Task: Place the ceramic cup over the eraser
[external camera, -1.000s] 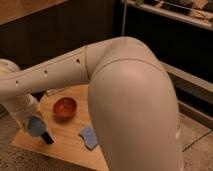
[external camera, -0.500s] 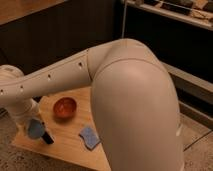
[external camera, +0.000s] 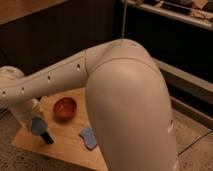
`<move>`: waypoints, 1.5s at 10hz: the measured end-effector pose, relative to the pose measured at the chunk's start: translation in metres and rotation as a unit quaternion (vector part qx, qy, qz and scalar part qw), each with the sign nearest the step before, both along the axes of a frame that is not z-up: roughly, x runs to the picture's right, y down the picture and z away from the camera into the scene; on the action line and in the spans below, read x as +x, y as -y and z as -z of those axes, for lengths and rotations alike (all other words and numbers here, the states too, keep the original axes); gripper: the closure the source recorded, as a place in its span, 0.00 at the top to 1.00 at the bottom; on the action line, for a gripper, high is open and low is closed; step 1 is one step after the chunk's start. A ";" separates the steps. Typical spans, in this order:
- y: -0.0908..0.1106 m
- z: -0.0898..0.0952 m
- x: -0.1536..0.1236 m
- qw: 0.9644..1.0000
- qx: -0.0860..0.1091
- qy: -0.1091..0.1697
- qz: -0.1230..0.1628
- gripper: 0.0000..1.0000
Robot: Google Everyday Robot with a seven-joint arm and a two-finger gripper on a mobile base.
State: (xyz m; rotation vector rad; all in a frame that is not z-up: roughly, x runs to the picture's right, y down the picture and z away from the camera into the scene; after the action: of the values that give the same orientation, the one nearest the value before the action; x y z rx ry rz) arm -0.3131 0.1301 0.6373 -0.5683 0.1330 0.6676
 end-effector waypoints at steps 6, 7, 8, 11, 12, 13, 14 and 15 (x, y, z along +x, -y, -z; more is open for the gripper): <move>-0.007 -0.018 0.001 1.000 -0.012 -0.006 0.000 0.00; -0.008 -0.023 0.003 1.000 -0.015 -0.009 -0.001 0.01; -0.009 -0.025 0.004 1.000 -0.017 -0.011 -0.002 0.05; -0.012 -0.033 0.007 1.000 -0.024 -0.018 -0.003 0.35; -0.013 -0.035 0.008 0.999 -0.025 -0.020 -0.003 0.45; -0.014 -0.036 0.008 0.999 -0.026 -0.023 -0.004 0.53; -0.014 -0.038 0.008 0.999 -0.028 -0.025 -0.005 0.68; -0.014 -0.039 0.008 0.999 -0.028 -0.026 -0.005 0.75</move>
State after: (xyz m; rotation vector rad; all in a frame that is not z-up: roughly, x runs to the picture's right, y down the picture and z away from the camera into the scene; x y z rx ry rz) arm -0.3047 0.1441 0.6759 -0.6061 0.1984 0.6912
